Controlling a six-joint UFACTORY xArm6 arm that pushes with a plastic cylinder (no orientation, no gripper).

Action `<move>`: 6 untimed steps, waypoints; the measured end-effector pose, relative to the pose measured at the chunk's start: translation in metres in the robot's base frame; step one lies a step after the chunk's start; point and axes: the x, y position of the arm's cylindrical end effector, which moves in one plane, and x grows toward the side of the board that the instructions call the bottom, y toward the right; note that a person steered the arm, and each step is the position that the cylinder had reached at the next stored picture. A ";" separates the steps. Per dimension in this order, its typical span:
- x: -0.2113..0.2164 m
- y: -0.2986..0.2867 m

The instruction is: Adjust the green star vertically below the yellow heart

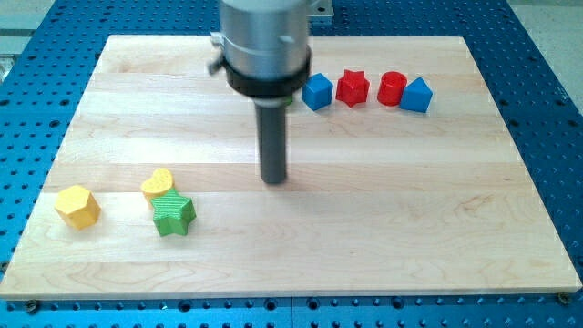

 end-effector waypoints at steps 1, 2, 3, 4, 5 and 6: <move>0.082 0.005; 0.109 -0.042; 0.085 -0.079; 0.046 -0.118; 0.048 -0.149; 0.060 -0.186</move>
